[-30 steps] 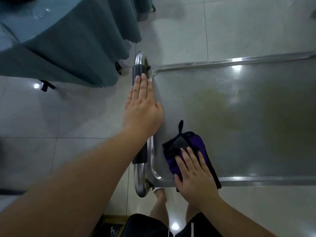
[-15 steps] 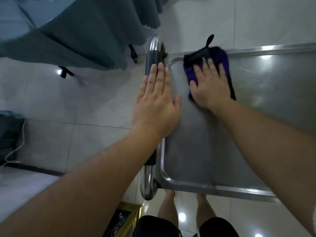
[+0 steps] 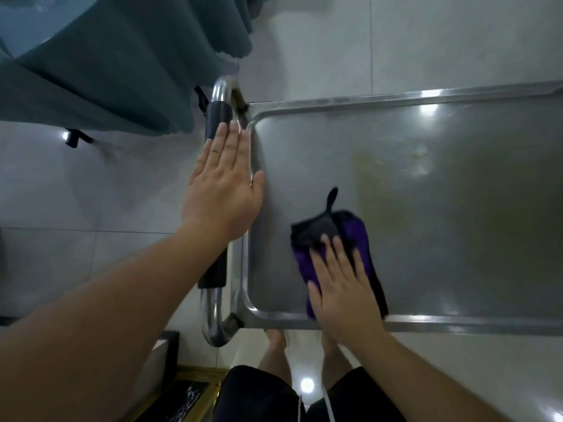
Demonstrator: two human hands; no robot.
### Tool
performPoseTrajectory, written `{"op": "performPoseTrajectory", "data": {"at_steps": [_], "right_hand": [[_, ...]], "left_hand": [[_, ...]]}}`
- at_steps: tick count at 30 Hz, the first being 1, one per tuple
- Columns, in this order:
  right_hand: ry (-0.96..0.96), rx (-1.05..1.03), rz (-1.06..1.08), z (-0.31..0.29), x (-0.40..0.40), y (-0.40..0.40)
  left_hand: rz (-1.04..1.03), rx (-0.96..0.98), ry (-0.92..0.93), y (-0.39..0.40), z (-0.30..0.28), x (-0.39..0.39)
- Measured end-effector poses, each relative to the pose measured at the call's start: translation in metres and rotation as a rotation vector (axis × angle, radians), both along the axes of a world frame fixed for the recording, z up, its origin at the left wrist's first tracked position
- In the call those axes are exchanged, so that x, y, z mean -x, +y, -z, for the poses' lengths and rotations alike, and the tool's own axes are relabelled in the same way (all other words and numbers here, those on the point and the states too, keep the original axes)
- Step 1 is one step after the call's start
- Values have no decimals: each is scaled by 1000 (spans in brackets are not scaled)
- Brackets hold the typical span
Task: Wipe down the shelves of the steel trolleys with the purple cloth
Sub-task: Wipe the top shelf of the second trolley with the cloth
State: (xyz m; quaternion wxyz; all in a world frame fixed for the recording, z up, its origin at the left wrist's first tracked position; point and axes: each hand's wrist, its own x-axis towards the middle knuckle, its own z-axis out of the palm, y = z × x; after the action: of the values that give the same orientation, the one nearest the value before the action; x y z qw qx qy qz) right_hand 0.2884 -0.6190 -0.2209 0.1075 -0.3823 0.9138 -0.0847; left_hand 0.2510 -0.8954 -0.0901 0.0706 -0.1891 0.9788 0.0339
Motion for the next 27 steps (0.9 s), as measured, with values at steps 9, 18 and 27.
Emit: {"op": "performPoseTrajectory", "data": {"at_steps": [9,18,27], "right_hand": [[-14,-35,1,5,26,26],[-14,-99,154,0,226,-79],[-37,-110,187,-5,252,-87]], "left_hand": [[-35,7,-37,4,-1,5],[-47,38,3,8,-2,5],[-53,63,-36,12,-3,9]]}}
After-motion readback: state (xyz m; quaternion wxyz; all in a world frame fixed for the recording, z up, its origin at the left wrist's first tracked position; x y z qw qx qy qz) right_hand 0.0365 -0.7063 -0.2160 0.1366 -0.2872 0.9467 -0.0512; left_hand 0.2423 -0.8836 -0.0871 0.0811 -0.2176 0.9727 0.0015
